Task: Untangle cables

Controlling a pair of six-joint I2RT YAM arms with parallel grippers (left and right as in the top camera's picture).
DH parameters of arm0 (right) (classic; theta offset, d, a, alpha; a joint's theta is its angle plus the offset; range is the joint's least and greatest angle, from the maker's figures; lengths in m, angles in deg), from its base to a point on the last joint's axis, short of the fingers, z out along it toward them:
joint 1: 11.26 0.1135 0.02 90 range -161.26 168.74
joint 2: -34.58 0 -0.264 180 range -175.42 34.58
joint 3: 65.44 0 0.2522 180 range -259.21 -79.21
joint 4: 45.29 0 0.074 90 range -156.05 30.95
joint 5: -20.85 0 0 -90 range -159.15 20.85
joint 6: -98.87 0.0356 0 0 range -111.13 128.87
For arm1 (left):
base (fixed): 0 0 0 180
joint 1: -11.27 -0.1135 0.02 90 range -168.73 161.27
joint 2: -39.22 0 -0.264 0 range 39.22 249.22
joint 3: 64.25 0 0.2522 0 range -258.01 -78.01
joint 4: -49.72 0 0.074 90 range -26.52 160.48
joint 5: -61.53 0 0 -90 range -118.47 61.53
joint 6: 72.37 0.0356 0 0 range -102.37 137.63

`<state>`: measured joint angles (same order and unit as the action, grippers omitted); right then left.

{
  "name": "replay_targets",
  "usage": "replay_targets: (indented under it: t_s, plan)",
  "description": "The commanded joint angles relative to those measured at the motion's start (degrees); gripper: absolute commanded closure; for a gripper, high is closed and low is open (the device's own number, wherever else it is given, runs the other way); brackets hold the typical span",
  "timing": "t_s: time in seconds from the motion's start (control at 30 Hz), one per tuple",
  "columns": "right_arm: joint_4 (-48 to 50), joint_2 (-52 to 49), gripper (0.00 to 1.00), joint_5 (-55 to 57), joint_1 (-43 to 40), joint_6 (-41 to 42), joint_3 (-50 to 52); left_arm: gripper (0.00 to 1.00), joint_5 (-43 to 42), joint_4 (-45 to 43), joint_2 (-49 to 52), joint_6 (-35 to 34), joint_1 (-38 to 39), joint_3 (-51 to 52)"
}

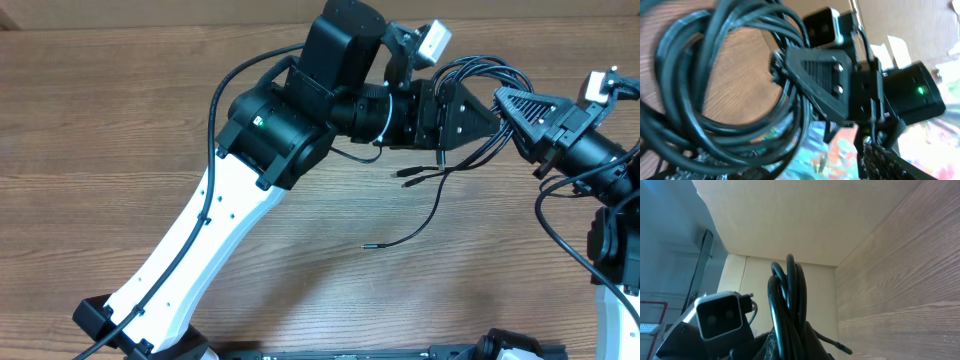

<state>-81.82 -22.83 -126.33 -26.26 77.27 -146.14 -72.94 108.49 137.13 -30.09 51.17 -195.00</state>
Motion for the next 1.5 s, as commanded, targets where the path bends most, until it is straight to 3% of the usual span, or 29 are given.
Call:
replay_targets:
  t_s: [0.0, 0.17, 0.3, 0.43, 0.77, 0.93, 1.1, 1.3, 1.47]
  plan:
    - [0.44, 0.39, 0.96, -2.01, -0.04, 0.15, -0.59, 0.16, 4.26, -0.15, 0.24, -1.62, 0.0, -0.79]
    - [2.4, 0.39, 0.96, -1.97, -0.04, 1.55, -0.59, 0.15, 4.7, 0.15, 0.24, -2.56, 0.0, -0.7]
    - [3.43, 0.37, 0.96, -1.79, -0.07, 5.84, -0.59, 0.15, 6.43, -0.63, 0.24, -9.4, -0.02, -0.52]
    - [3.45, 0.37, 0.96, -1.81, -0.07, 11.21, -0.59, 0.23, 8.24, -3.04, 0.24, -12.35, 0.04, -0.52]
    - [3.45, 0.39, 0.96, -2.08, -0.04, 17.14, -0.59, 0.32, 11.91, -3.34, 0.24, -15.56, 0.28, -0.52]
    - [5.4, 0.39, 0.96, -2.8, -0.04, 17.35, -0.59, 0.41, 13.0, -3.28, 0.24, -15.54, 0.31, -0.52]
    - [6.25, 0.39, 0.96, -3.13, 1.05, 18.21, -0.59, 0.59, 15.13, -3.37, 0.24, -15.58, 1.07, -0.5]
    - [8.07, 0.37, 0.96, -3.08, 3.04, 18.16, -0.59, 0.66, 15.96, -3.3, 0.24, -15.54, 1.18, -0.5]
    - [8.57, 0.37, 0.96, -2.32, 4.83, 16.76, -0.59, 0.84, 15.98, -3.1, 0.24, -13.6, 1.42, -0.5]
